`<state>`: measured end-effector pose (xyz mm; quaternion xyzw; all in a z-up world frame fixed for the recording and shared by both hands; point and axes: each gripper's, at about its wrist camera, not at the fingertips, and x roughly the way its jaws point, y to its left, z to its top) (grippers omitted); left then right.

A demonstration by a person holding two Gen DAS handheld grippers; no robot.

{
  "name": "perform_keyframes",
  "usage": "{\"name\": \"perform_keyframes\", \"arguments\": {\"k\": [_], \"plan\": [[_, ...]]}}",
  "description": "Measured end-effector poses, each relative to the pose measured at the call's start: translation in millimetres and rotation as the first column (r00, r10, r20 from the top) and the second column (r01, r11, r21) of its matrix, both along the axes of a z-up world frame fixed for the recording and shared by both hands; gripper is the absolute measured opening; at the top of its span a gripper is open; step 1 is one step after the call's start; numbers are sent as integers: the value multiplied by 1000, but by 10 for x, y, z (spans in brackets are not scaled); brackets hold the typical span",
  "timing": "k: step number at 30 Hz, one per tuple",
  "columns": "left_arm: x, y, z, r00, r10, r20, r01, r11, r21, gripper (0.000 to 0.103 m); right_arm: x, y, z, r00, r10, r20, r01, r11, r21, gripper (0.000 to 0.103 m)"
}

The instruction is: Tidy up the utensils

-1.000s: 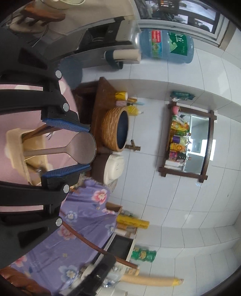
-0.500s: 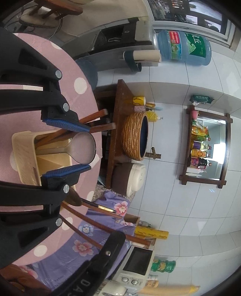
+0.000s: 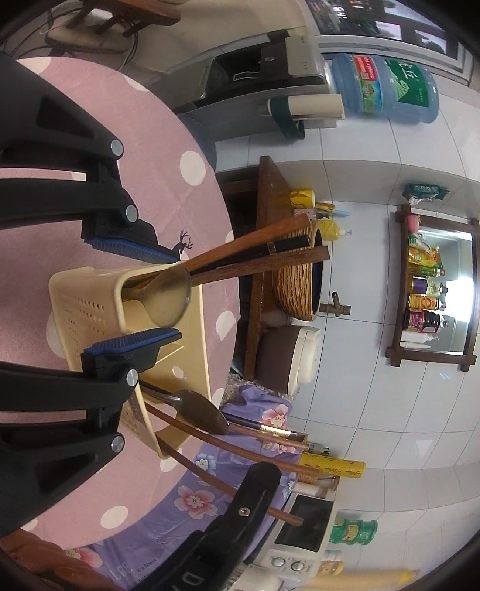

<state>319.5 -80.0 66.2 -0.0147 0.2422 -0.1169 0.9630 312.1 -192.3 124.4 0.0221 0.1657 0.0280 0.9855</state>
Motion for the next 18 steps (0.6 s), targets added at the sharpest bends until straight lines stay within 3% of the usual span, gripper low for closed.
{"name": "perform_keyframes", "arguments": {"k": [2, 4, 6, 8, 11, 14, 18], "plan": [[-76, 71, 24, 1000, 16, 6, -16, 1000, -15, 46, -68, 7, 17, 1000, 4, 18, -3, 1000, -14, 9], [-200, 181, 59, 999, 42, 14, -41, 999, -29, 61, -162, -9, 43, 999, 2, 43, -1, 1000, -24, 22], [-328, 313, 79, 997, 72, 23, -70, 996, -50, 71, -299, -47, 82, 997, 1, 76, 1, 1000, -22, 44], [-490, 465, 88, 995, 91, 37, -88, 994, -69, 80, -483, -71, 121, 994, -1, 109, 4, 1000, -26, 57], [-751, 642, 59, 994, 92, 67, -87, 994, -72, 96, -790, -69, 136, 988, 0, 156, 9, 998, -57, 95], [-1022, 776, -30, 990, 97, 99, -88, 992, -89, 98, -1144, 17, 14, 980, 7, 199, 19, 991, -129, 98], [-1286, 909, -215, 991, 95, 94, -86, 991, -99, 98, -1535, 72, -324, 981, 23, 191, 15, 980, -197, 98]]}}
